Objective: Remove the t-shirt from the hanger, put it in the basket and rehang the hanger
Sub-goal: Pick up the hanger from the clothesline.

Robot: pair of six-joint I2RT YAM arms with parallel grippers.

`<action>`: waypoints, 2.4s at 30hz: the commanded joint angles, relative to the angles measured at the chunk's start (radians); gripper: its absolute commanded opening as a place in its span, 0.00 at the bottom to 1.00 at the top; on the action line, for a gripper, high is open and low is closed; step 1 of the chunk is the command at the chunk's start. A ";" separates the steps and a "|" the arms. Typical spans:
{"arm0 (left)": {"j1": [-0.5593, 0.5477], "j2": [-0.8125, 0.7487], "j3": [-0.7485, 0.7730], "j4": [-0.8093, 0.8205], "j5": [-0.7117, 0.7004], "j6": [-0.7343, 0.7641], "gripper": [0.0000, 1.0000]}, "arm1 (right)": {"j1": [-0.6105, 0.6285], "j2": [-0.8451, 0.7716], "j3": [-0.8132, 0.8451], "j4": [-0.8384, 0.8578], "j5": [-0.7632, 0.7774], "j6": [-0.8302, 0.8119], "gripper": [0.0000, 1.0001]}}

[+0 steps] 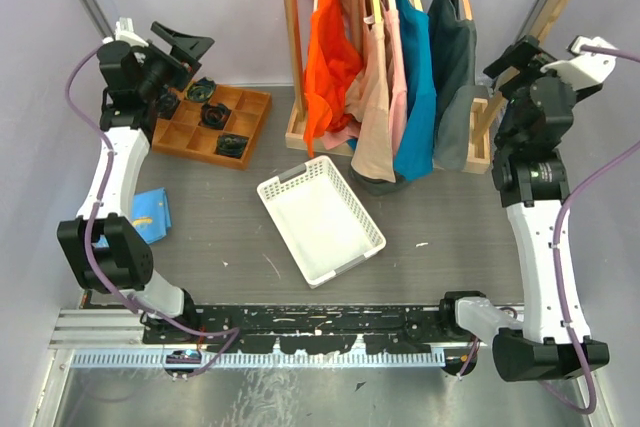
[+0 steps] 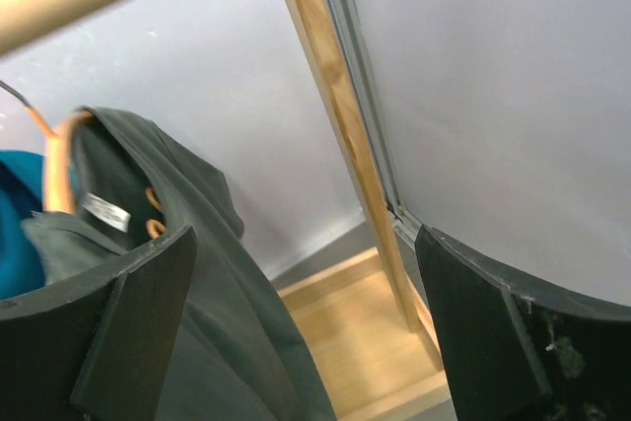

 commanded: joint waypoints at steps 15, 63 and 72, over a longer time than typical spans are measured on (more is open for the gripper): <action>-0.112 -0.115 0.355 -0.602 -0.281 0.362 0.98 | -0.001 0.233 0.607 -0.464 -0.396 0.080 1.00; -0.292 -0.484 0.164 -0.819 -0.248 0.350 0.98 | -0.001 0.454 0.726 -0.447 -0.512 0.087 0.54; -0.293 -0.473 0.177 -0.832 -0.254 0.345 0.99 | -0.001 0.463 0.725 -0.448 -0.498 0.063 0.32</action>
